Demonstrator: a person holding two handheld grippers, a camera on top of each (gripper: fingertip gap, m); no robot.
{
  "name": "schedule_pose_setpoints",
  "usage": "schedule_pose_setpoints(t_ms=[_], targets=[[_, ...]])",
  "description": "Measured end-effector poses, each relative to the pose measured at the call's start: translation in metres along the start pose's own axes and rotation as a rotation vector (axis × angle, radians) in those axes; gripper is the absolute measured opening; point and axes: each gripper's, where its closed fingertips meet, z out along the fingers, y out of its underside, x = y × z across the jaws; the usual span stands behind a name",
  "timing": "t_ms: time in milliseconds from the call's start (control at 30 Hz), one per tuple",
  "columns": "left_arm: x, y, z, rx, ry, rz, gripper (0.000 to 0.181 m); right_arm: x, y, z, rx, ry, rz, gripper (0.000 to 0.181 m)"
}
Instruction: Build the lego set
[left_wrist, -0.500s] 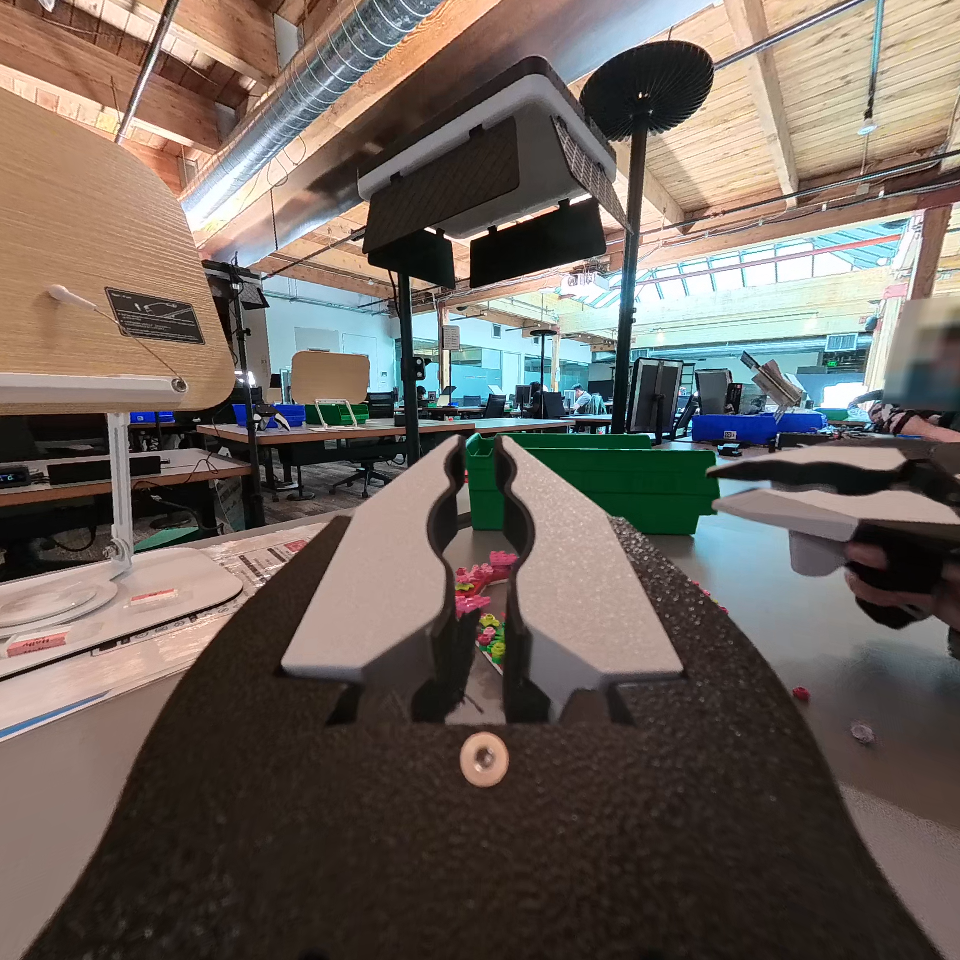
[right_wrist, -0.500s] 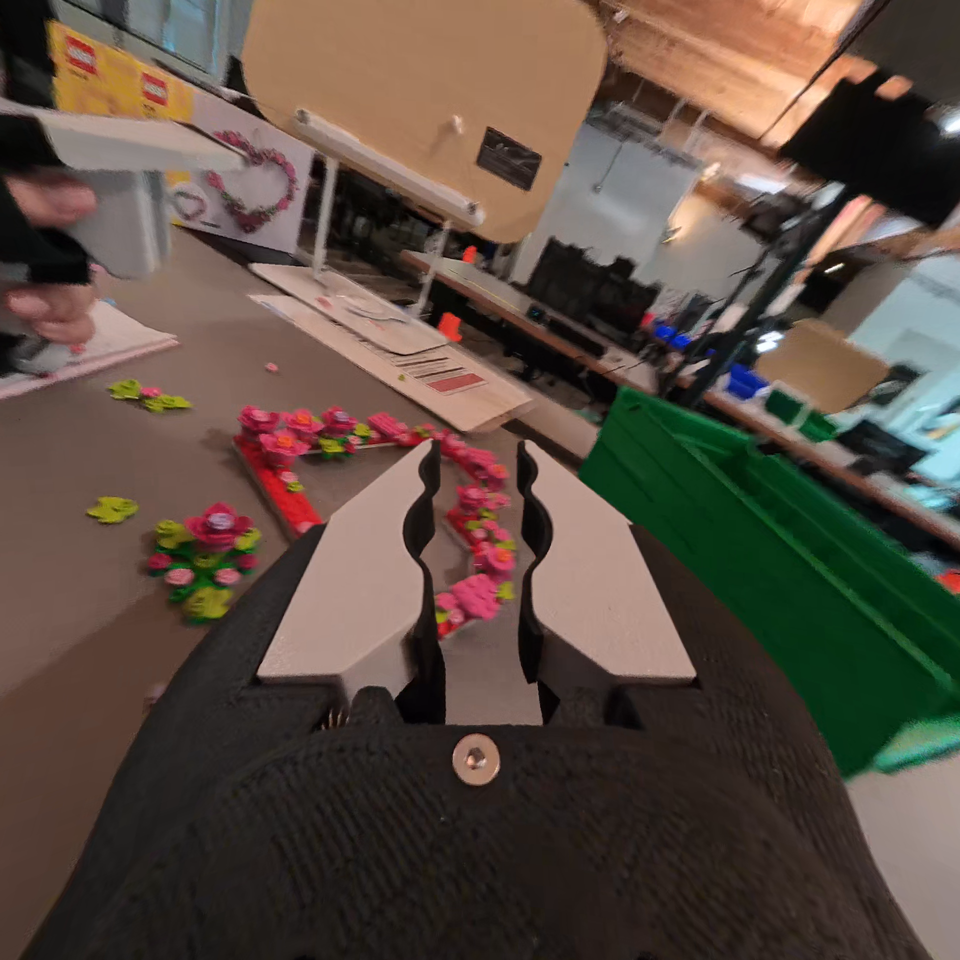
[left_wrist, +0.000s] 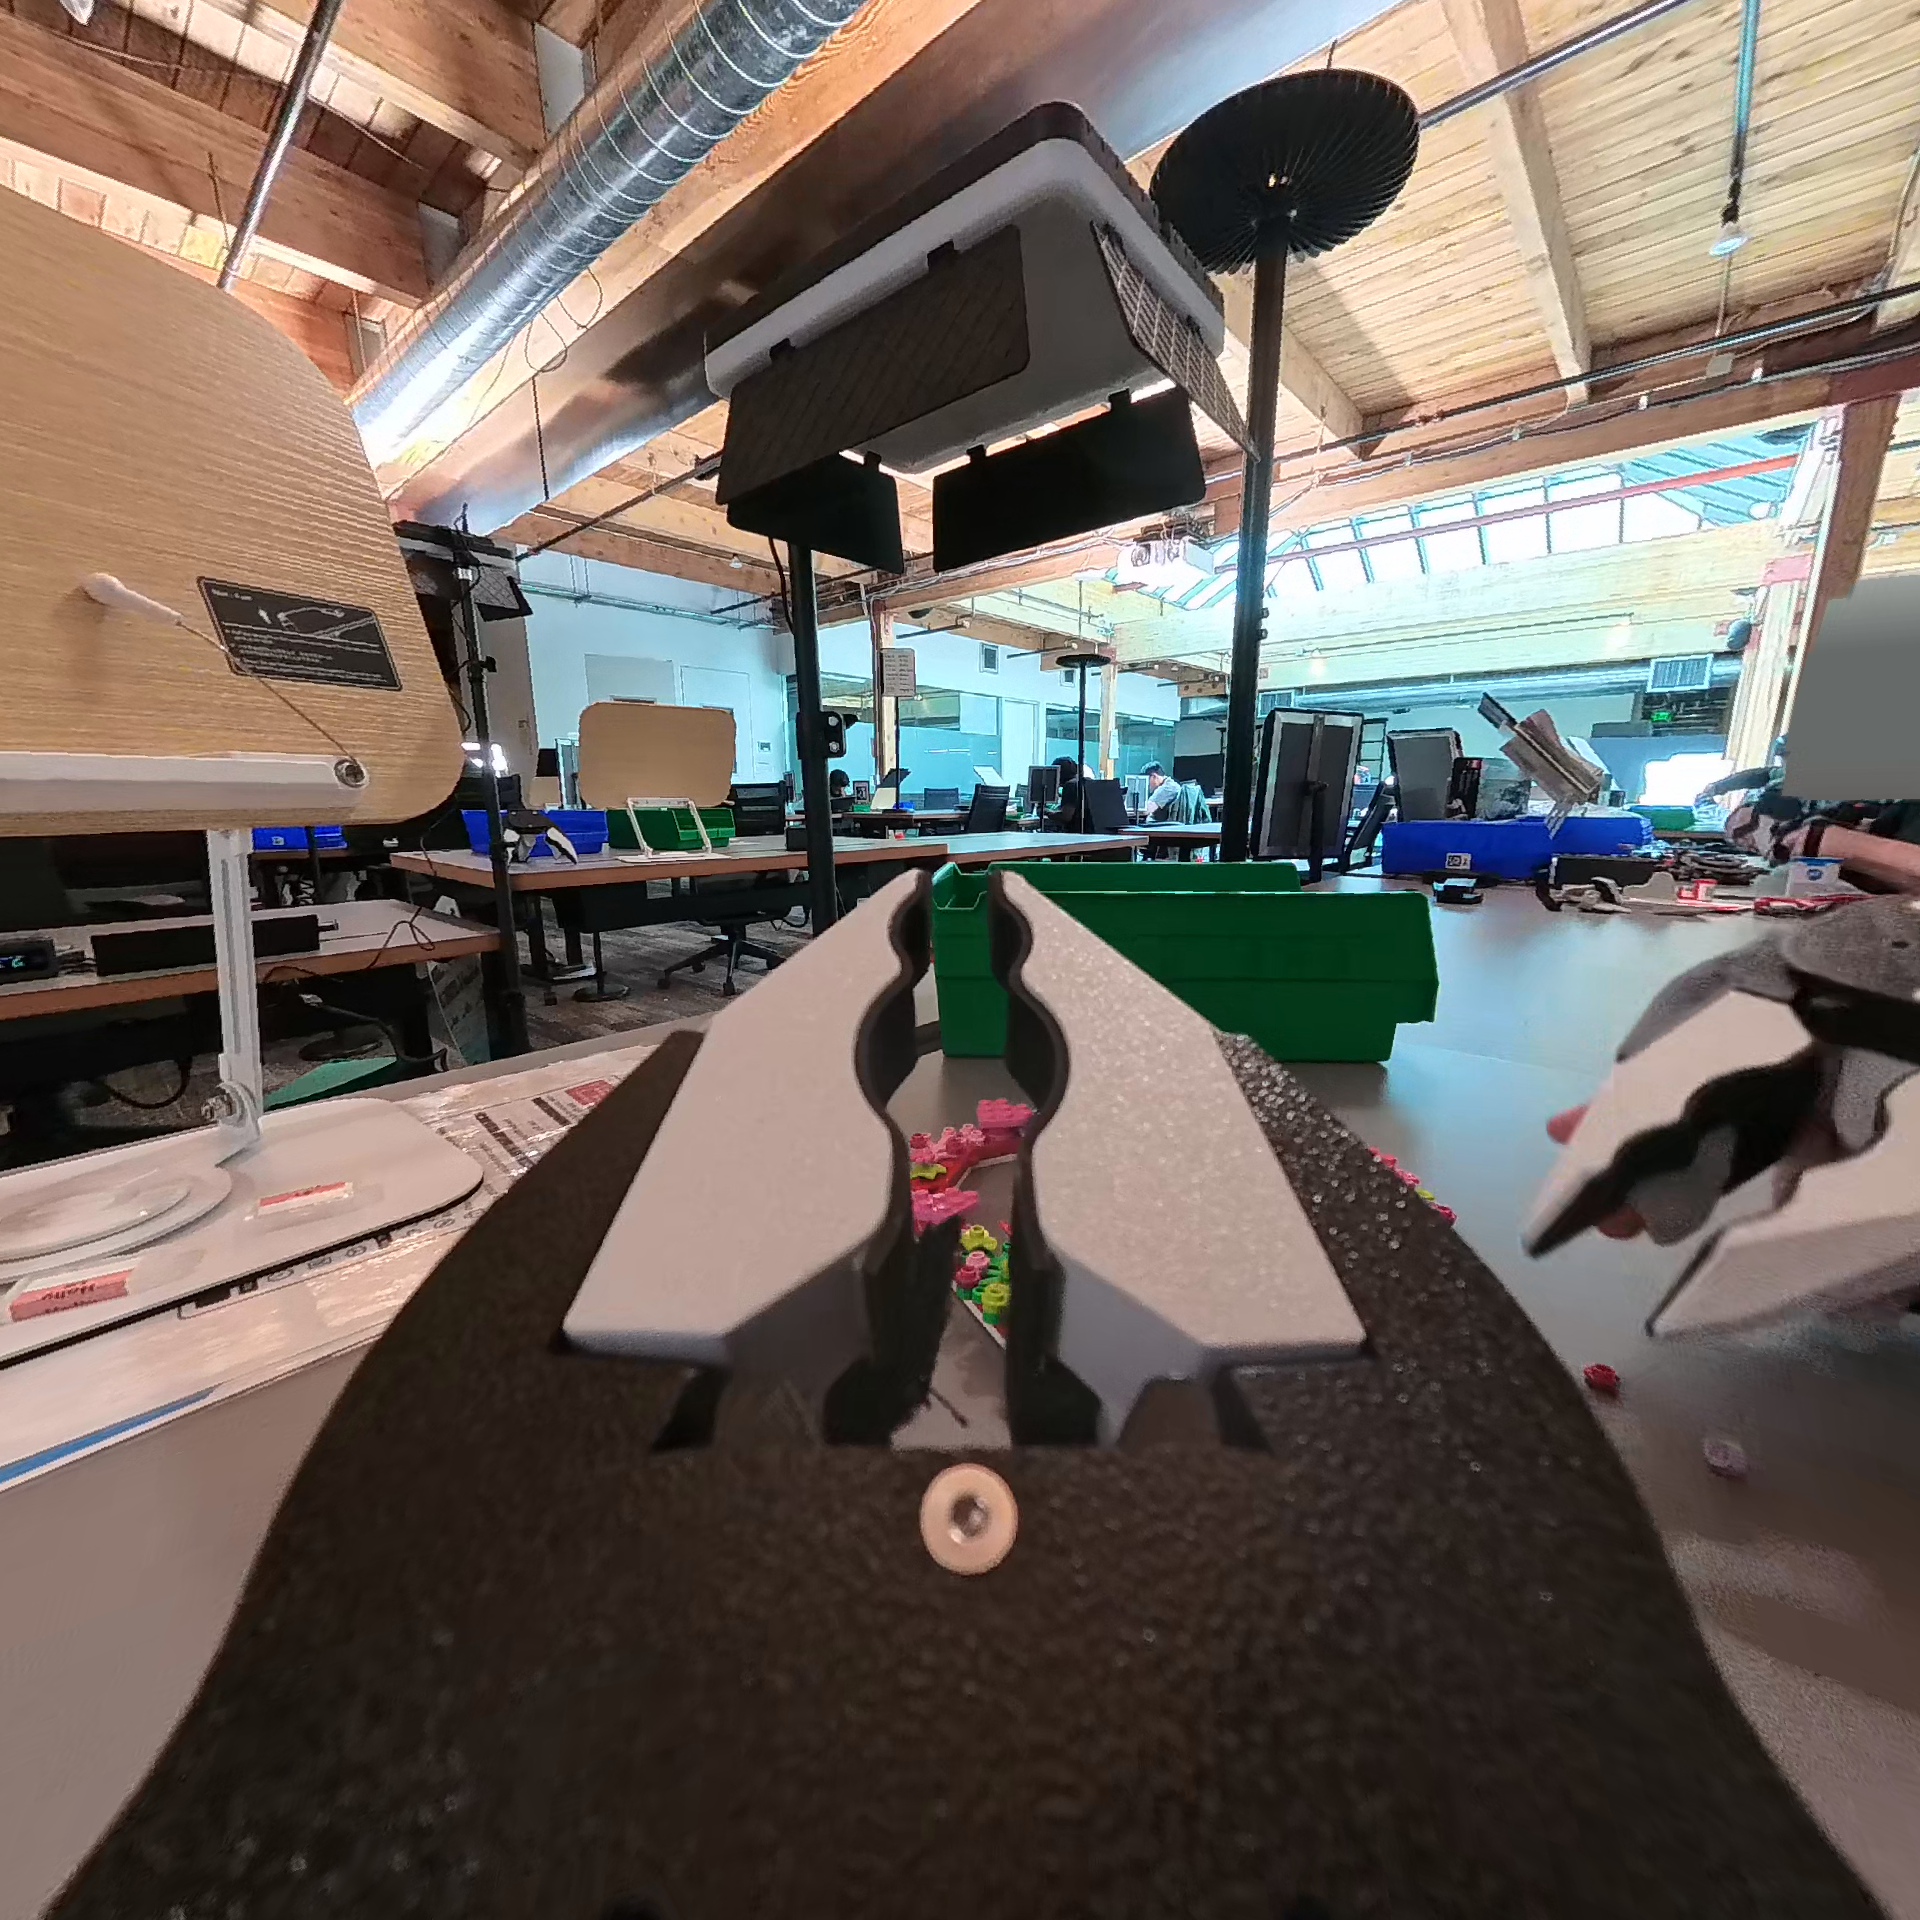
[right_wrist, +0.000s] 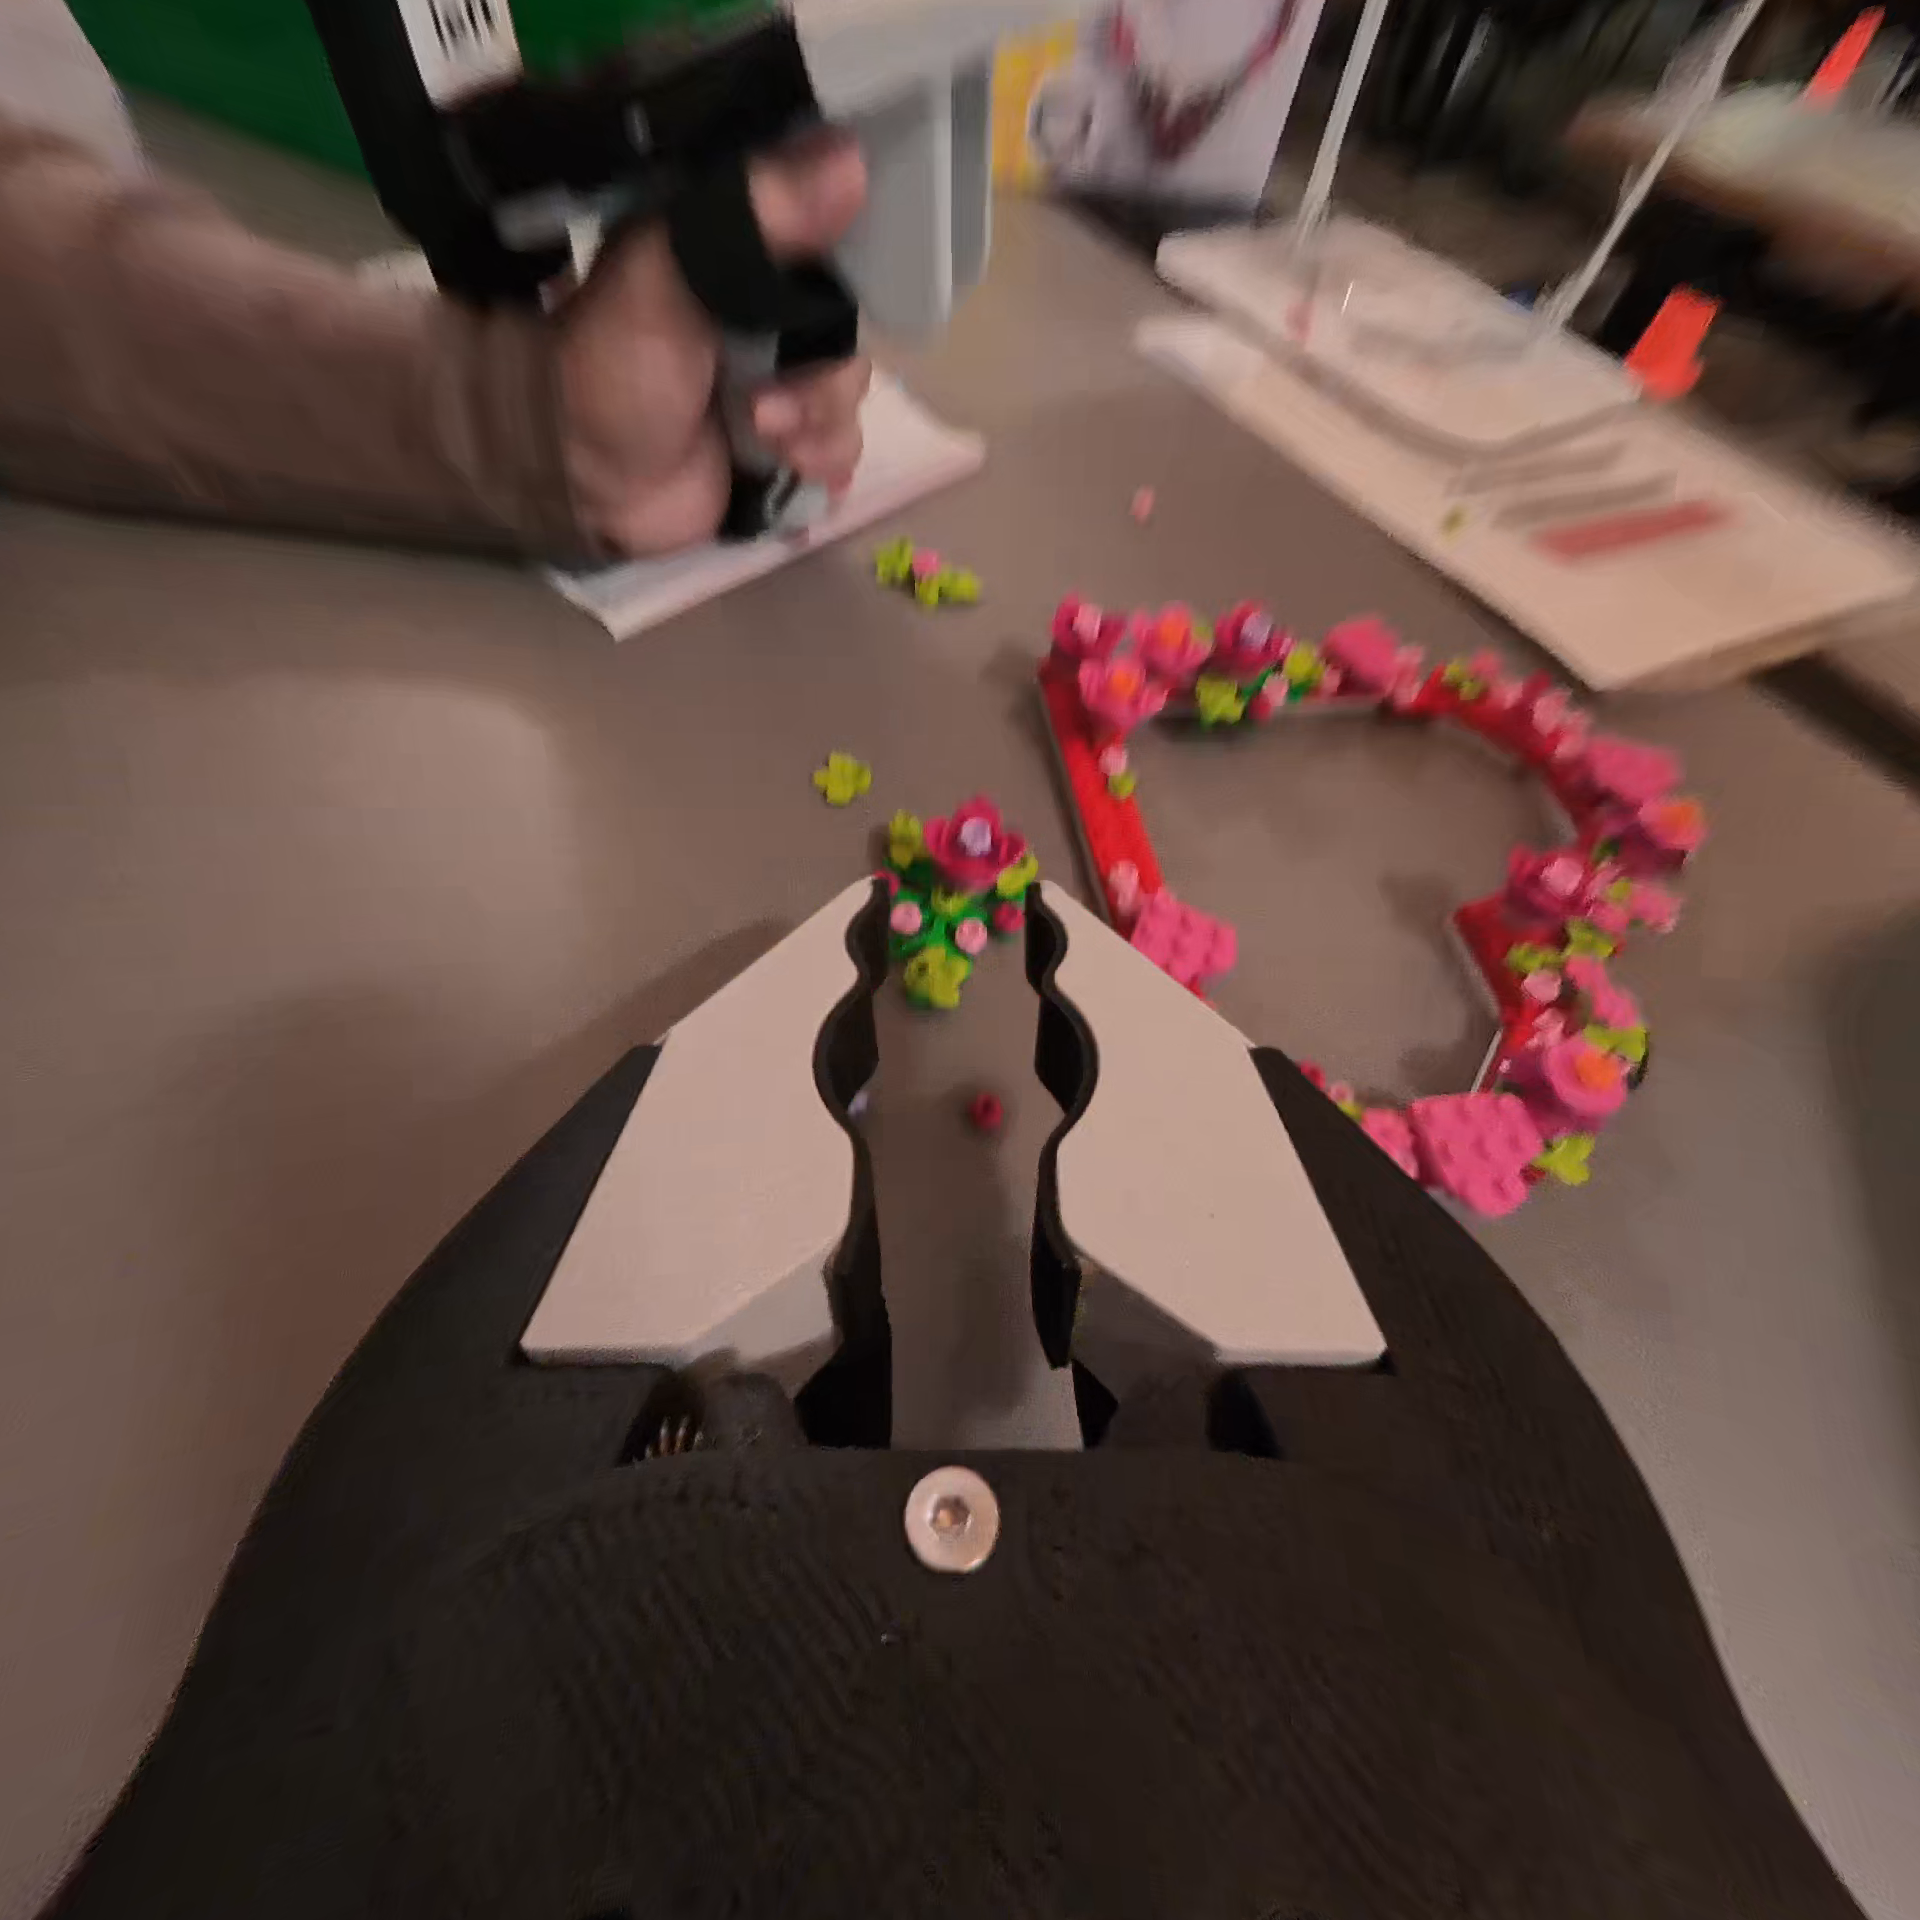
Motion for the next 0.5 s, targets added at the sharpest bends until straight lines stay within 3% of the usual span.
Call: schedule_pose_setpoints(t_ms=[167, 267, 500], targets=[[0.001, 0.001, 0.000, -0.002, 0.002, 0.008, 0.007, -0.011, 0.025, 0.010, -0.180, -0.049, 0.037, 0.030], [0.001, 0.001, 0.000, -0.003, 0.003, 0.009, 0.007, -0.021, 0.025, 0.017, -0.208, -0.084, 0.033, 0.030], [0.002, 0.001, 0.001, -0.005, 0.005, 0.014, 0.007, -0.012, 0.028, 0.021, -0.260, -0.007, 0.037, 0.036]])
